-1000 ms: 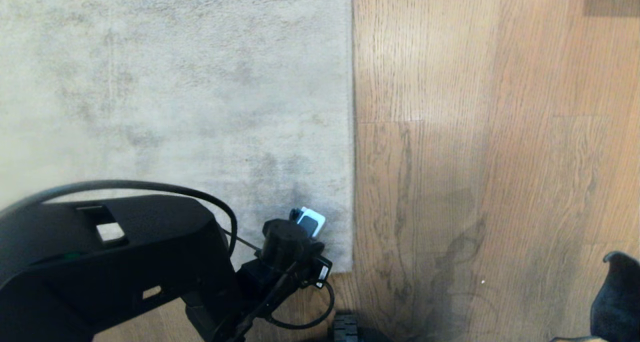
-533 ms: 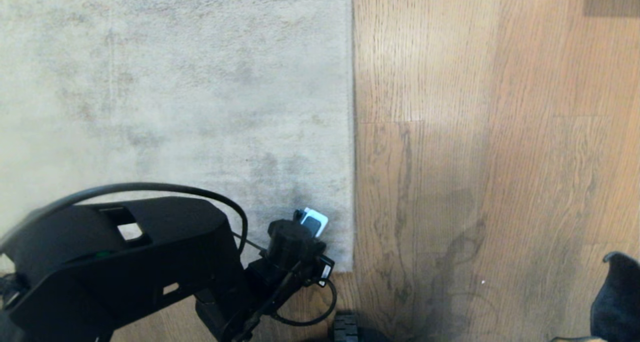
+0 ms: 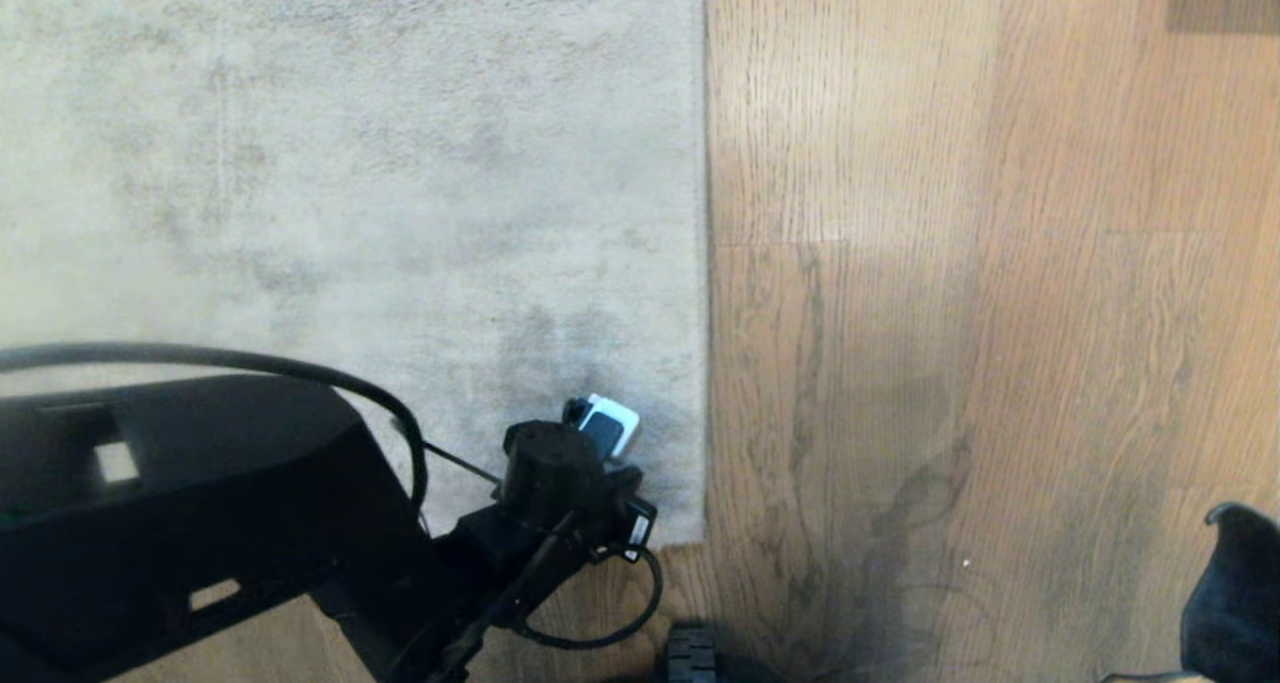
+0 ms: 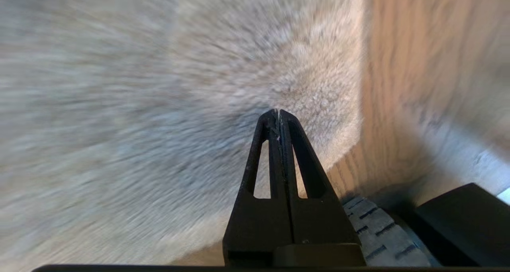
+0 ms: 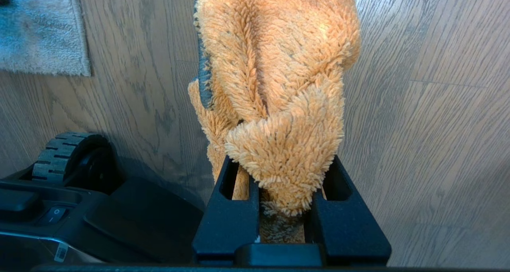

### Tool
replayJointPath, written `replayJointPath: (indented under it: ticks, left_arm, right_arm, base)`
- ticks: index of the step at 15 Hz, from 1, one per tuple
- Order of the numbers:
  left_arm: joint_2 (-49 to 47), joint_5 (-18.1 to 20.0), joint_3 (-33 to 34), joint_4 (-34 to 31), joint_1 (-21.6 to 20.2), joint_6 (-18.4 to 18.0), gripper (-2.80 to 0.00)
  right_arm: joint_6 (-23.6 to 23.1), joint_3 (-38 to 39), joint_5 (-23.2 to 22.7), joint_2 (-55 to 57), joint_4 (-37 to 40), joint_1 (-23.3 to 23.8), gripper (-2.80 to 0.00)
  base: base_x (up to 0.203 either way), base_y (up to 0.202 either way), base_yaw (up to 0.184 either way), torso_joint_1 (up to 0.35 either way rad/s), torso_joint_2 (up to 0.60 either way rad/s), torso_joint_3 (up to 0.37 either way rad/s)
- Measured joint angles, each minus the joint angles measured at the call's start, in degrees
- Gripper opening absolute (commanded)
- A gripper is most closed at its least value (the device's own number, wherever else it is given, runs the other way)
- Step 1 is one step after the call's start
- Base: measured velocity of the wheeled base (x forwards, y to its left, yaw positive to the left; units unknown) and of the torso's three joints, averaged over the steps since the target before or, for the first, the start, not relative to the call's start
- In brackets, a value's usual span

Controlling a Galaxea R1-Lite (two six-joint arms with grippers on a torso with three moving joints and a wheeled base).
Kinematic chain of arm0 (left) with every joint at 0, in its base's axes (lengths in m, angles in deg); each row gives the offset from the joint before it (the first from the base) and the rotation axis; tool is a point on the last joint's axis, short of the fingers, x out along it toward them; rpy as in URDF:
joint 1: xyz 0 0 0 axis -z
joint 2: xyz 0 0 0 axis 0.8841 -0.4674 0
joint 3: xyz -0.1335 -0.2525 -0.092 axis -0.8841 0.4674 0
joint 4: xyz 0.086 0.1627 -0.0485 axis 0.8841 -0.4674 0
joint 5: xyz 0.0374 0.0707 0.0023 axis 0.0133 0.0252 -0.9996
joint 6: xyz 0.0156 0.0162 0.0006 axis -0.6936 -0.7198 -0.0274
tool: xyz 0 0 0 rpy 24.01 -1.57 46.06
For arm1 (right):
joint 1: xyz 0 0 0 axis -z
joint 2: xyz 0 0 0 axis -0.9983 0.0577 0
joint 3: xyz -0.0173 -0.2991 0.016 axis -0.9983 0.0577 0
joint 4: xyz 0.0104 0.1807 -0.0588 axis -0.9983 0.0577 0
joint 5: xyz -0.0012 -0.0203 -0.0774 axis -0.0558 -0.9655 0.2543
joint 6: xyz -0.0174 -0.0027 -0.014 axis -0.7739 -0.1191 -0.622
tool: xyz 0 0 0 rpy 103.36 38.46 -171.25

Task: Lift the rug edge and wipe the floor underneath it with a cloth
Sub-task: Lay down the carpet, then put down the rag

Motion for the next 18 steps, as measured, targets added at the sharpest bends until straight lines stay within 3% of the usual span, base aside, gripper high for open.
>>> replayJointPath:
  ticks: [8, 13, 18]
  left_arm:
    - [21.3, -0.2, 16.7, -2.7, -0.8, 0.3, -2.8]
    - [38.6, 0.2, 22.5, -16.1, -5.2, 0.2, -2.8]
    - [54.7, 0.5, 24.6, -29.9, -13.7, 0.2, -2.8]
  right_arm:
    - [0.0, 0.0, 0.0, 0.0, 0.0, 0.0, -2.8]
    - [0.0, 0.0, 0.0, 0.0, 0.0, 0.0, -2.8]
    - [0.0, 0.0, 0.0, 0.0, 0.0, 0.0, -2.8]
  base:
    - [0.0, 0.0, 0.0, 0.0, 0.0, 0.0]
    - [0.0, 0.0, 0.0, 0.0, 0.0, 0.0]
    - [0.0, 0.0, 0.0, 0.0, 0.0, 0.0]
